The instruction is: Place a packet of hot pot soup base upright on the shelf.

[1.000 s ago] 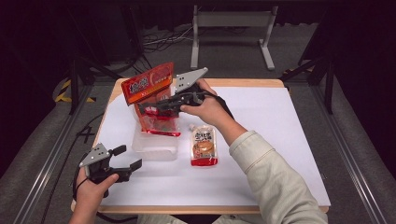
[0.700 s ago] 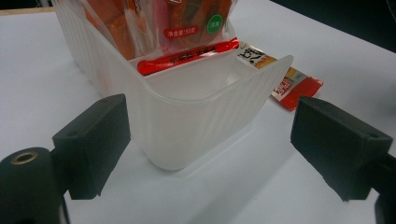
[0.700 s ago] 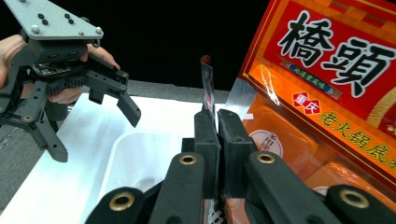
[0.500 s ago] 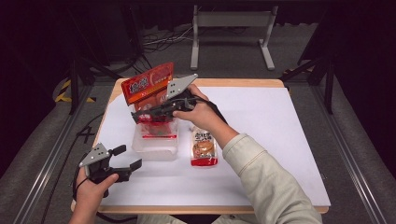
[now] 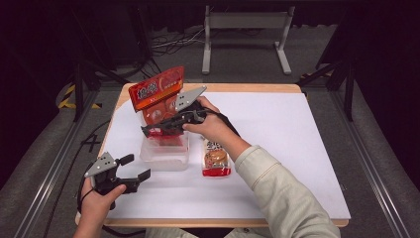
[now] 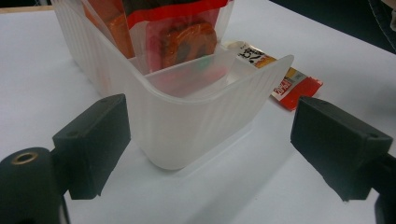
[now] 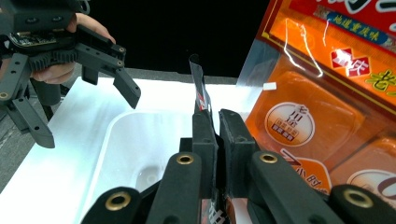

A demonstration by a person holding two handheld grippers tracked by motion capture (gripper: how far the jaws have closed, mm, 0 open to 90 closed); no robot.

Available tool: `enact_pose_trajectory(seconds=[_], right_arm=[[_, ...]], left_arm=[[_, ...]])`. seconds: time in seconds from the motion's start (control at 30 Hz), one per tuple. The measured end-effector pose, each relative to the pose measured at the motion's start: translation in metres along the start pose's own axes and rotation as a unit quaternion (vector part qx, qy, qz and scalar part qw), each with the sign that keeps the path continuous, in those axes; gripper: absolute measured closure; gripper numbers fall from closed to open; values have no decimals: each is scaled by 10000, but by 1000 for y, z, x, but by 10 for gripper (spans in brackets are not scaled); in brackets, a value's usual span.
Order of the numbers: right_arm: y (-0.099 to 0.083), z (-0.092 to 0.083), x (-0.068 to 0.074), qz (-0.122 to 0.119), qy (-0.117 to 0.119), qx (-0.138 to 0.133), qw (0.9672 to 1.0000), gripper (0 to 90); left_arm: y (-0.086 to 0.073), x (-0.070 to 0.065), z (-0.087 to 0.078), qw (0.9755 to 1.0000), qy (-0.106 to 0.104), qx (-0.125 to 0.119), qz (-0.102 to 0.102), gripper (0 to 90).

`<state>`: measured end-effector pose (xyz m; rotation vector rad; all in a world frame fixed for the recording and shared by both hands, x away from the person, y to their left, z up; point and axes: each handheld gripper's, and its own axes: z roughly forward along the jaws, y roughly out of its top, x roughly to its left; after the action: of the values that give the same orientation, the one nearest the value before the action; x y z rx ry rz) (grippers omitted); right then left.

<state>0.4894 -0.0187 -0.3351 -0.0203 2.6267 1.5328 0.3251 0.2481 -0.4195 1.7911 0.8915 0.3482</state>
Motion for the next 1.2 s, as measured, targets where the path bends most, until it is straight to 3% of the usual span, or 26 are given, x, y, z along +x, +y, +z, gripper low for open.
enact_pose_trajectory(seconds=[0.33, 0.63, 0.9, 1.1, 1.2], right_arm=[[-11, 2, 0, 166, -12, 170, 9997, 828], [-20, -3, -4, 508, -113, 248, 9983, 793], [-20, -2, -3, 548, -172, 261, 9980, 758], [-20, -6, 0, 725, -196, 93, 9971, 618], [-21, -13, 1, 936, -255, -115, 9952, 511]], left_arm=[[0, 0, 0, 10000, 6, 27, -4, 129], [0, -1, 2, 10000, -5, 33, -6, 128], [0, -1, 2, 10000, 2, 35, 1, 128], [-1, 0, 2, 10000, -17, 25, -22, 127], [-1, 1, 2, 10000, -18, 5, -17, 127]])
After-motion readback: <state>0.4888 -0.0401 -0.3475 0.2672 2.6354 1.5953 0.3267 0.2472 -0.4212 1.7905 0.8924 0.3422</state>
